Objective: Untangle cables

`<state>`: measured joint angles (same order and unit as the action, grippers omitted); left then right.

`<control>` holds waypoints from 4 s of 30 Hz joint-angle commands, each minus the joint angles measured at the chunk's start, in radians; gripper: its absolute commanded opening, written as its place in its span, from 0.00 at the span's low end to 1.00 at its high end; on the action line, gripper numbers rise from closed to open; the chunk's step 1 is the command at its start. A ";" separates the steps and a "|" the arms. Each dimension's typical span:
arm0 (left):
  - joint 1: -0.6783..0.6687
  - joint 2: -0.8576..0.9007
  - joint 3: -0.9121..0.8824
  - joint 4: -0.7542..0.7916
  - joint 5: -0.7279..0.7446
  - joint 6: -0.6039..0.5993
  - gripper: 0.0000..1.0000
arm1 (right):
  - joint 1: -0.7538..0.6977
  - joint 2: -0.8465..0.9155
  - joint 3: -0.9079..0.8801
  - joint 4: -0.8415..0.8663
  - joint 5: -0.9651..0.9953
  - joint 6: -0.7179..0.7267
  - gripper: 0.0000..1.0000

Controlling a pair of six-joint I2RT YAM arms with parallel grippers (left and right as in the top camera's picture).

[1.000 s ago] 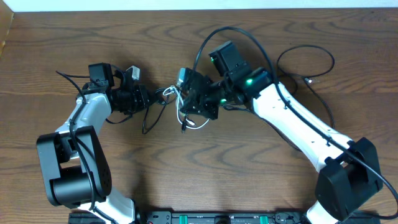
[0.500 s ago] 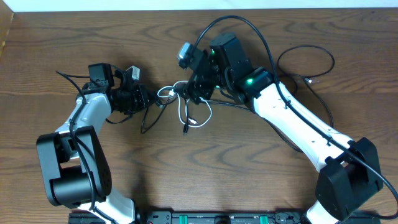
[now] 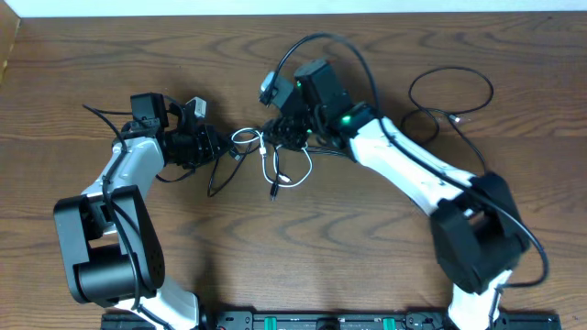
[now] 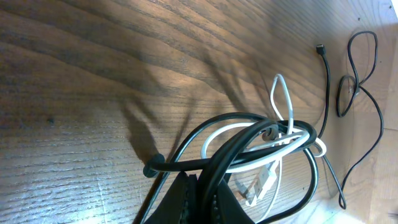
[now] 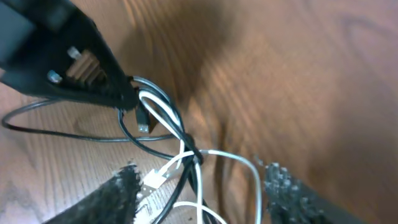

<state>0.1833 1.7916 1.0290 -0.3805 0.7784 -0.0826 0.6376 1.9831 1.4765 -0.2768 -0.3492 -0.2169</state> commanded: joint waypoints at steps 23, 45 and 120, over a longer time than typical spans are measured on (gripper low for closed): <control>0.005 0.013 0.004 0.002 -0.008 -0.017 0.08 | 0.016 0.163 0.013 0.185 -0.185 0.134 0.24; 0.005 0.013 0.004 0.002 -0.008 -0.017 0.08 | 0.023 0.092 0.014 -0.211 -0.233 -0.080 0.32; 0.005 0.013 0.004 0.001 -0.008 -0.017 0.08 | 0.013 0.138 -0.001 -0.117 0.492 0.296 0.01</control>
<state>0.1833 1.7916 1.0290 -0.3809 0.7757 -0.1013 0.6678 2.1532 1.4769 -0.3843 -0.0441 0.0399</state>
